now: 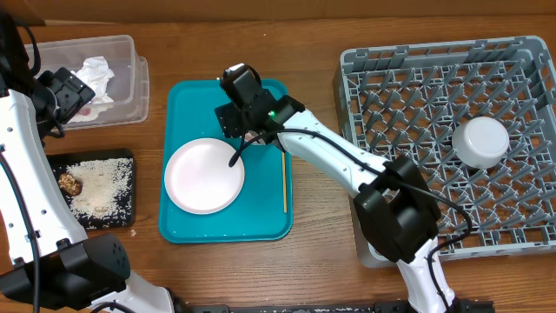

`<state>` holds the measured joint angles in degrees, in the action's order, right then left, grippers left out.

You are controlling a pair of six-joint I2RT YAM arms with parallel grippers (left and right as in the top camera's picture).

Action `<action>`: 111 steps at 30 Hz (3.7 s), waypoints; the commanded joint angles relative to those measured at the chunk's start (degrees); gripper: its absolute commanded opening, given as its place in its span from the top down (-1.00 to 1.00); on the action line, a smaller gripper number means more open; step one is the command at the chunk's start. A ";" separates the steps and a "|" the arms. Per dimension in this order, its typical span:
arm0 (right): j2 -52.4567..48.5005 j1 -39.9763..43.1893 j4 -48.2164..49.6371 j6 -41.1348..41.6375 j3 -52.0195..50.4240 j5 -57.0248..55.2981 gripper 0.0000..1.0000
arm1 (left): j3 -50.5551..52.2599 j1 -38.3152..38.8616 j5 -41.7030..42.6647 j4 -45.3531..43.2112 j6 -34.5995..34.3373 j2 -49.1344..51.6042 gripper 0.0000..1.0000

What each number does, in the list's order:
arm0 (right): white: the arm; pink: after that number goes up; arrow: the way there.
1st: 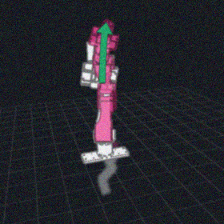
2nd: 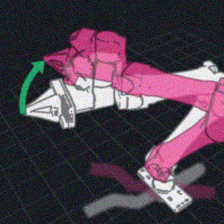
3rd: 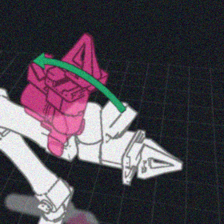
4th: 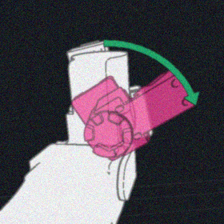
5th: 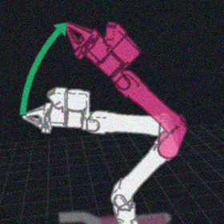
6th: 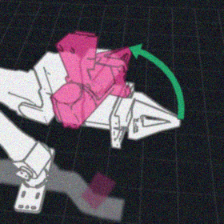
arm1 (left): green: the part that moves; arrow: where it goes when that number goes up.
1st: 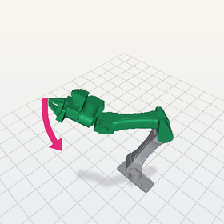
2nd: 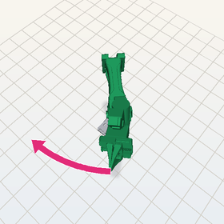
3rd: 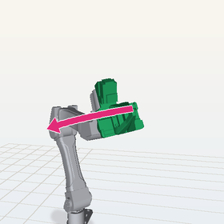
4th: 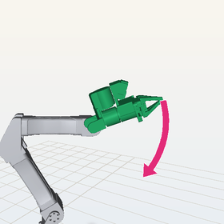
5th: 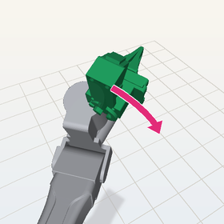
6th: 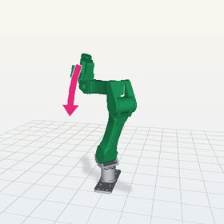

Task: Sort waste into correct bins and load items into the dishwasher
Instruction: 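Reach the right gripper back to the teal tray toward the small cup, then carry the grasped white cup with the right gripper over the rack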

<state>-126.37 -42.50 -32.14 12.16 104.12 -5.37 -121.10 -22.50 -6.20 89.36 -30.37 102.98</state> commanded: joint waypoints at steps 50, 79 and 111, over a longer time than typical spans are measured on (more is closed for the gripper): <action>28.44 41.35 -64.92 7.74 30.62 10.93 0.92 | 0.20 0.13 0.07 0.13 -1.16 0.52 -1.00; 37.20 73.88 -48.87 -31.04 -36.63 76.67 0.92 | 0.20 0.13 0.09 0.13 -1.18 0.52 -1.00; 36.61 77.00 -27.19 -17.22 -48.96 73.05 0.92 | 0.20 0.13 0.09 0.13 -1.18 0.52 -1.00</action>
<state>-90.17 34.09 -59.88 -7.07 55.35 69.52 -121.10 -22.50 -6.20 89.36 -30.57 102.98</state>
